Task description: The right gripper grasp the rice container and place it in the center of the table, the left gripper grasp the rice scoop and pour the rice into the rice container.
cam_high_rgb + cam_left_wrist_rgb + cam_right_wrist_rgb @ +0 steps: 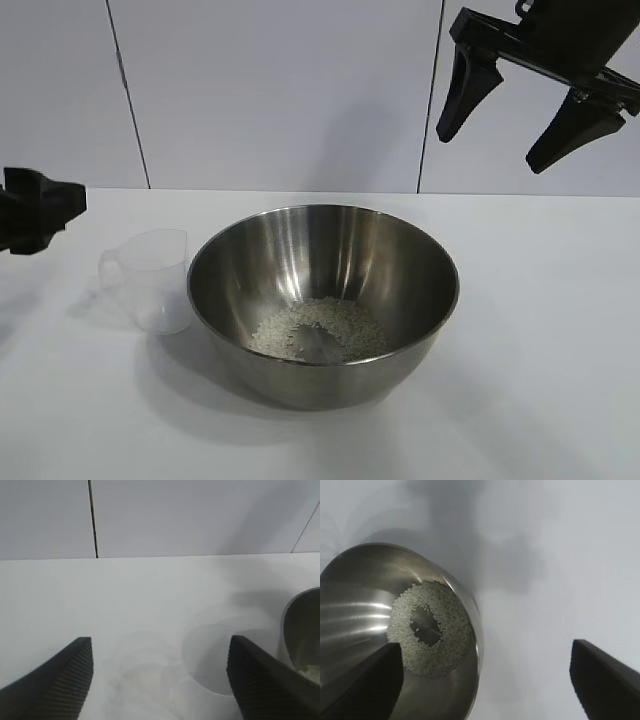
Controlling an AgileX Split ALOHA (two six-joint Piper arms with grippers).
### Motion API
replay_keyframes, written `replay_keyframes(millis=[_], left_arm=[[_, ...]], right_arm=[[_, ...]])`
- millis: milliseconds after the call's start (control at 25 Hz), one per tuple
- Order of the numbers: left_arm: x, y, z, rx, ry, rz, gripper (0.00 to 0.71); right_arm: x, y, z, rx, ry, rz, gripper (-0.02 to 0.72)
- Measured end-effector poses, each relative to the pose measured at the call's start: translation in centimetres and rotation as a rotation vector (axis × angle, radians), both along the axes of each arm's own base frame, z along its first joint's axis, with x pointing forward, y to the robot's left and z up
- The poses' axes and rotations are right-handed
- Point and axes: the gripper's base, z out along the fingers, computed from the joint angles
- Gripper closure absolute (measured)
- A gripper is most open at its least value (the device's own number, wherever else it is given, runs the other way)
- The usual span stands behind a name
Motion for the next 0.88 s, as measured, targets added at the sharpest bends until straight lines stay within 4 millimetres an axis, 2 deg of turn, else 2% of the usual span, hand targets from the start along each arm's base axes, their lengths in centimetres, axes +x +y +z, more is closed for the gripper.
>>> replay_keyframes(millis=[80, 200, 360, 520, 640, 880], left_arm=[[0.8, -0.6, 2.6, -0.018, 0.074, -0.022, 0.107], [1.6, -1.2, 6.1, -0.008, 0.277, -0.018, 0.039], [2.6, -1.8, 10.0, 0.011, 0.477, -0.004, 0.021], [3.7, -3.2, 12.9, -0.033, 0.589, -0.070, 0.017], [4.6, -4.8, 13.5, -0.084, 0.660, -0.172, 0.017], [7.3, -7.3, 11.6, -0.151, 0.793, -0.288, 0.017]], right_arm=[[0.0, 0.0, 0.0, 0.000, 0.000, 0.000, 0.083], [0.0, 0.0, 0.0, 0.000, 0.000, 0.001, 0.083], [0.0, 0.0, 0.0, 0.004, 0.000, 0.000, 0.082], [0.0, 0.2, 0.1, 0.027, 0.001, -0.003, 0.064], [0.0, 0.4, 0.2, 0.051, 0.000, -0.001, 0.061], [0.0, 0.8, 0.3, 0.096, -0.005, 0.007, 0.061]])
